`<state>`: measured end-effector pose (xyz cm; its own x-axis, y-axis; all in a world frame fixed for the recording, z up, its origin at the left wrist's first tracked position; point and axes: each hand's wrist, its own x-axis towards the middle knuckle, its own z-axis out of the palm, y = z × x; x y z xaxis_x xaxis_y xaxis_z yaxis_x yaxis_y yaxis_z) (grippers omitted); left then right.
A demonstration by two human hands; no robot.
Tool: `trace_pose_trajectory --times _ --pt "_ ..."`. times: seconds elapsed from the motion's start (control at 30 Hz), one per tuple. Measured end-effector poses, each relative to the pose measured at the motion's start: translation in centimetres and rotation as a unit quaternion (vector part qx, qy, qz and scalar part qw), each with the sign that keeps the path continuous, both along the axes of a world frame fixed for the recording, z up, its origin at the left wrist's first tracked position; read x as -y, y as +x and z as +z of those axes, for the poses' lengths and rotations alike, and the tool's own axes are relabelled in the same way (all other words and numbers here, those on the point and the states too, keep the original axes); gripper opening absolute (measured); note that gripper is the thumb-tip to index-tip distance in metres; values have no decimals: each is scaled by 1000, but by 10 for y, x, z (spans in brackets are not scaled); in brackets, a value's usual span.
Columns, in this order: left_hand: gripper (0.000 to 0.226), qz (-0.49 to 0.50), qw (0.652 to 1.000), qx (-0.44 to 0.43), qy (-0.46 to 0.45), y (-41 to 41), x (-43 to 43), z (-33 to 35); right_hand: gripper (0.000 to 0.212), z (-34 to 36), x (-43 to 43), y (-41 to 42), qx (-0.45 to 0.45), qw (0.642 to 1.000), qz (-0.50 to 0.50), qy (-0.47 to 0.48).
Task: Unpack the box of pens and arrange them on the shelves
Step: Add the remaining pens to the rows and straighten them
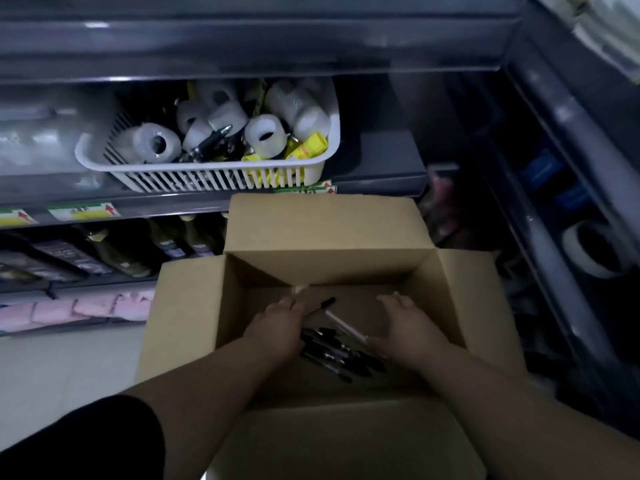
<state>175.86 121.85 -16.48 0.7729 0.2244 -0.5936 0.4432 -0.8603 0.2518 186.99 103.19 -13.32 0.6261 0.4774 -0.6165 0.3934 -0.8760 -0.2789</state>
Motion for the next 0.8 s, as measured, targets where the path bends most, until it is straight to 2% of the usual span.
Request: trace_pose_trajectory --times 0.13,0.27,0.37,0.5,0.57,0.7,0.8 --pt "69 29 1000 -8 7 13 -1 -24 90 -29 -10 14 -31 998 -3 -46" --pt "80 71 997 -25 -28 22 2 -42 107 -53 -18 24 -40 993 -48 -97" --pt "93 32 999 -1 -42 20 11 -49 122 -63 -21 22 -28 994 -49 -97" --pt "114 -37 999 -1 -1 17 20 -53 132 -73 -18 17 -32 996 -52 -71" --pt "114 -49 999 5 21 17 21 -55 128 -77 -17 16 -17 997 -48 -52" --pt "93 -25 999 26 26 19 18 -61 100 -80 -19 12 41 999 -18 8" --pt "79 -21 1000 15 12 19 13 -59 86 -82 -21 14 35 999 -26 -6"
